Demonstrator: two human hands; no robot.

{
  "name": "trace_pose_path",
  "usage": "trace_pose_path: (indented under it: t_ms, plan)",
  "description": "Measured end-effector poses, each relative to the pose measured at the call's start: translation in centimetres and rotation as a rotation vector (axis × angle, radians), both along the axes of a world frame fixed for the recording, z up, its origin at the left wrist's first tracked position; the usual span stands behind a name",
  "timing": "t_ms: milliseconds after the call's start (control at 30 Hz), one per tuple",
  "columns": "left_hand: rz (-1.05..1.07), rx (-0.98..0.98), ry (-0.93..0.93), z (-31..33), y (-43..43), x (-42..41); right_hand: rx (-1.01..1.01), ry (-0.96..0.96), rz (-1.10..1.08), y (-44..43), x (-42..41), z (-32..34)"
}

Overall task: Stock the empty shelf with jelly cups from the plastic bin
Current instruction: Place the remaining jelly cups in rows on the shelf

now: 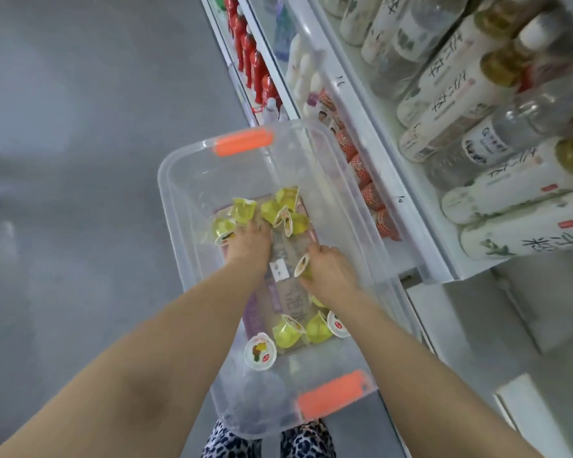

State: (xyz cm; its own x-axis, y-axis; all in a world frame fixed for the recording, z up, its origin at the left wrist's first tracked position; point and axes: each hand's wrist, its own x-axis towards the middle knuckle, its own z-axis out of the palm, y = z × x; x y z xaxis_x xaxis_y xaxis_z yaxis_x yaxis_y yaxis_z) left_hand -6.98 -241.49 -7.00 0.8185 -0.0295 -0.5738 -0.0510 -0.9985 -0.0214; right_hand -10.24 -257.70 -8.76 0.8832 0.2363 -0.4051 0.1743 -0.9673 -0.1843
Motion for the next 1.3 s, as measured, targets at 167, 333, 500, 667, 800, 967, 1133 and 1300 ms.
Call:
trace_pose_path:
  t_ms: [167,333,500,667,800,967,1133,1300]
  plan:
    - [-0.033,0.052,0.016,0.3,-0.7,-0.3,0.175,-0.115,-0.123,-0.7,-1.4,3.8]
    - [0.038,-0.193,0.019,3.2,-0.3,-1.0,0.255,-0.206,-0.187,-1.7,-3.6,8.6]
    - [0.572,-0.886,0.157,6.0,0.1,-2.4,0.367,-0.335,-0.303,-3.1,-6.8,13.3]
    - [0.817,-1.488,0.504,11.1,-2.0,-5.7,0.416,-0.511,-0.451,-5.6,-11.3,17.0]
    - [0.609,-1.563,0.612,14.2,-4.5,-8.6,0.424,-0.583,-0.61,-8.3,-15.8,19.5]
    - [0.181,-1.417,0.438,16.9,-9.4,-12.0,0.418,-0.693,-0.804,-12.4,-22.3,21.8]
    - [-0.081,-1.455,0.322,19.7,-15.8,-17.7,0.407,-0.792,-0.954,-16.3,-30.6,24.1]
    - [-0.225,-1.483,0.315,21.8,-22.4,-25.7,0.351,-0.864,-1.059,-20.4,-40.7,26.6]
